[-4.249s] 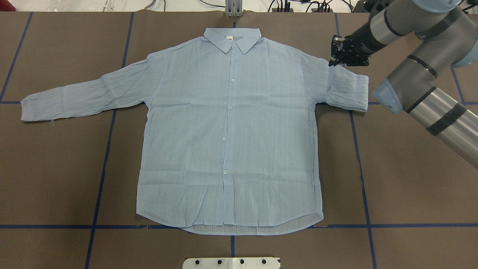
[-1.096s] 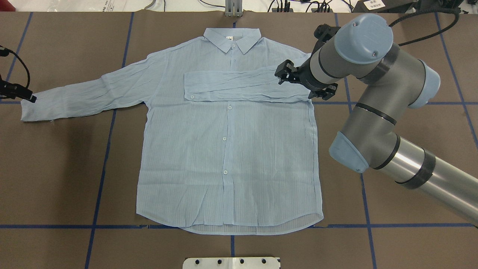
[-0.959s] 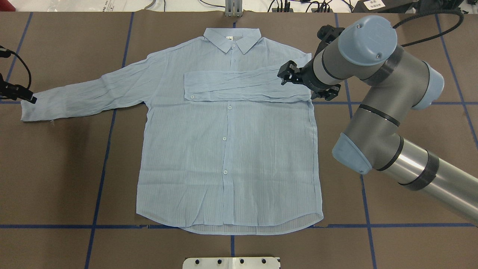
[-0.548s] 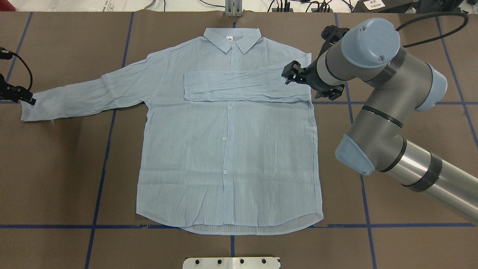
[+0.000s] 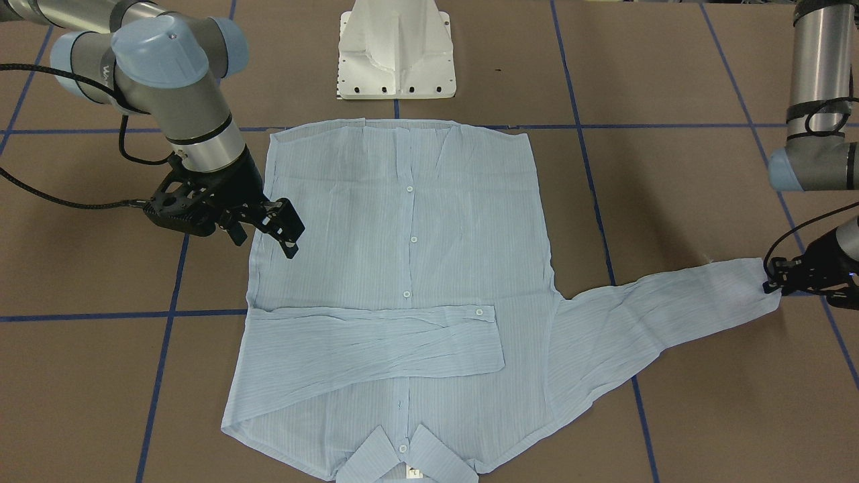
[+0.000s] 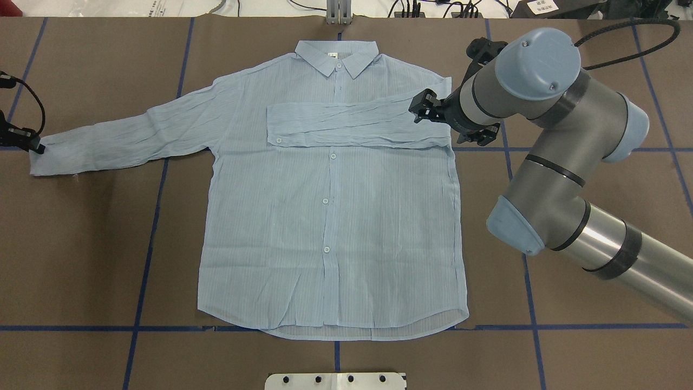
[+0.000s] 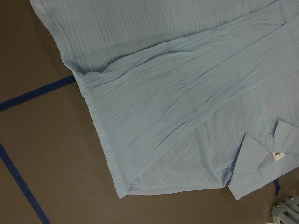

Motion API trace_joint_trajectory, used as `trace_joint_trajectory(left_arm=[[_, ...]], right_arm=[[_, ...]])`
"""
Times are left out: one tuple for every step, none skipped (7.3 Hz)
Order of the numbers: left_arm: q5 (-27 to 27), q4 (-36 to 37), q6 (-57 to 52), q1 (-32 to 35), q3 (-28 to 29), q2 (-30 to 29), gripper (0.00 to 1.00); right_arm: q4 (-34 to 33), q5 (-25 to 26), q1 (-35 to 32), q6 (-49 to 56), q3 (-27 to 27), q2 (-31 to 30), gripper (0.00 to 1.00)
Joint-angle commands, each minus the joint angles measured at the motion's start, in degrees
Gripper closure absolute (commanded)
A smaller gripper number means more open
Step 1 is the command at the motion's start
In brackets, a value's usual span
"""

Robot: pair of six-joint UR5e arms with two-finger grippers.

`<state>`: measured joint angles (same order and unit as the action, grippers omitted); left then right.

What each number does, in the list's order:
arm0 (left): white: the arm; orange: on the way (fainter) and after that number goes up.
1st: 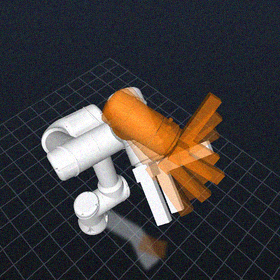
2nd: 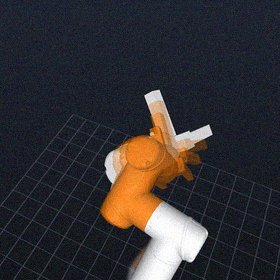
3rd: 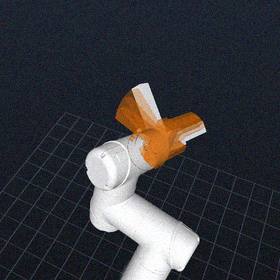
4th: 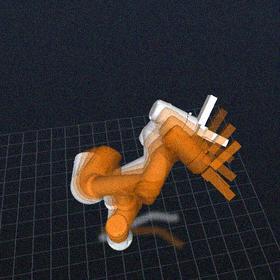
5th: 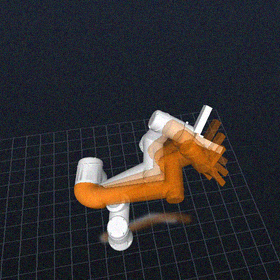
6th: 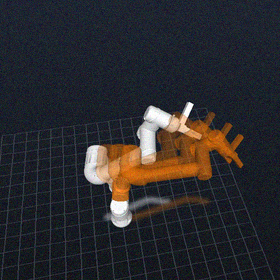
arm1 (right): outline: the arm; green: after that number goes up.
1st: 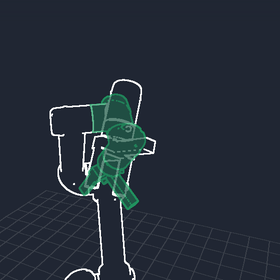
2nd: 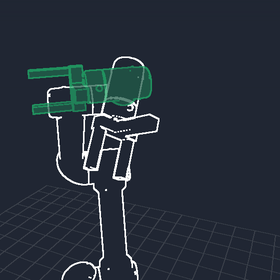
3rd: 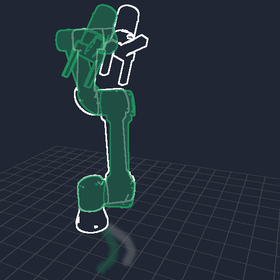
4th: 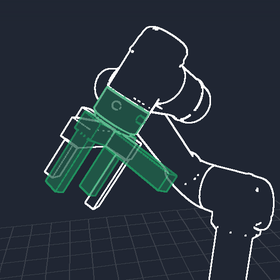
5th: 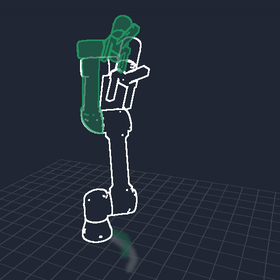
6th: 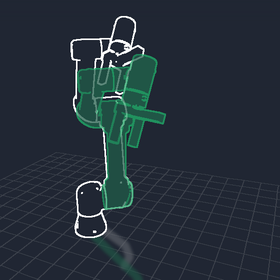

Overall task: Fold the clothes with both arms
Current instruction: 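Release the sleeve with the right gripper while left gripper reaches the other cuff, then grasp the other cuff with the left gripper and lift it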

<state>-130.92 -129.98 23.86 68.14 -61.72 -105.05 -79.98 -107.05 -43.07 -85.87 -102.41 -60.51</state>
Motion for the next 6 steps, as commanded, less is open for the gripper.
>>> trace_joint_trajectory(left_arm=[[-0.1,0.1,0.4,0.1,-0.6,-0.3,1.0],[-0.5,1.0,0.9,0.3,-2.9,-0.5,1.0],[-0.7,6.3,6.0,0.2,-9.2,-1.1,1.0],[-0.9,12.7,11.2,0.1,-17.1,-2.2,1.0],[-0.9,20.0,17.0,-0.3,-23.9,-5.7,1.0],[-0.7,25.4,24.7,-5.4,-27.9,-10.7,1.0]], right_arm=[[0.0,0.0,-0.1,0.0,-0.9,-0.1,0.0],[0.0,0.0,-0.3,0.0,-1.0,-0.2,0.01],[0.0,0.0,-0.7,0.1,-1.4,-1.4,0.01],[0.2,-0.1,-1.2,0.5,-3.1,-3.8,0.0],[0.4,-0.3,-2.3,4.4,-4.6,-6.7,0.0],[0.7,-1.1,-4.0,9.4,-5.0,-9.2,0.0]])
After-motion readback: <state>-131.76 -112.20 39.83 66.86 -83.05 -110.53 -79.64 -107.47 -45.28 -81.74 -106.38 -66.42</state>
